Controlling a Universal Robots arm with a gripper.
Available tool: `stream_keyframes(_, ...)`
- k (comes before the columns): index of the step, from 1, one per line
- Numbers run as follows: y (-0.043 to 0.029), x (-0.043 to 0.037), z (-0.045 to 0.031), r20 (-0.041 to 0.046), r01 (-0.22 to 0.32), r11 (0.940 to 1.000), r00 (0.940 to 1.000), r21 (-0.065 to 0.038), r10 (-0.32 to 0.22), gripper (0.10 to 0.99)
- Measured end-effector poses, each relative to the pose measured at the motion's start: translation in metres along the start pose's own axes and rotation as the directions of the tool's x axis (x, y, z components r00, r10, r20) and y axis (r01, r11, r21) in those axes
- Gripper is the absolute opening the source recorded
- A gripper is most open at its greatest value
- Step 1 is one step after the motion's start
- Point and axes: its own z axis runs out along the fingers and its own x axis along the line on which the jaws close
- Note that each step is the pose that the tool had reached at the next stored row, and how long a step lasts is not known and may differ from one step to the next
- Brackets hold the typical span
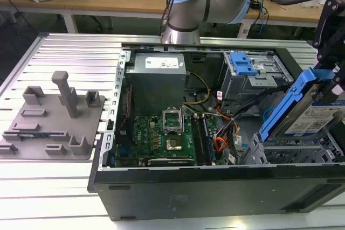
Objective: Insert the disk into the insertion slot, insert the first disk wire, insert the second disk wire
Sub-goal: 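Insert the disk into the insertion slot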
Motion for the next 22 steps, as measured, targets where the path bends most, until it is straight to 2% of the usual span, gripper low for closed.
stream_keyframes(14, -0.0004, 0.0008, 0.0136, 0.0001, 0.0, 1.0, 1.0, 0.0, 0.0, 0.365)
stream_keyframes(20, -0.001, 0.0008, 0.0143, -0.0001, 0.001, 1.0, 1.0, -0.002, -0.001, 0.365)
stream_keyframes(22, -0.0037, 0.0008, 0.0136, 0.0003, 0.0, 1.0, 1.0, -0.008, 0.0, 0.365)
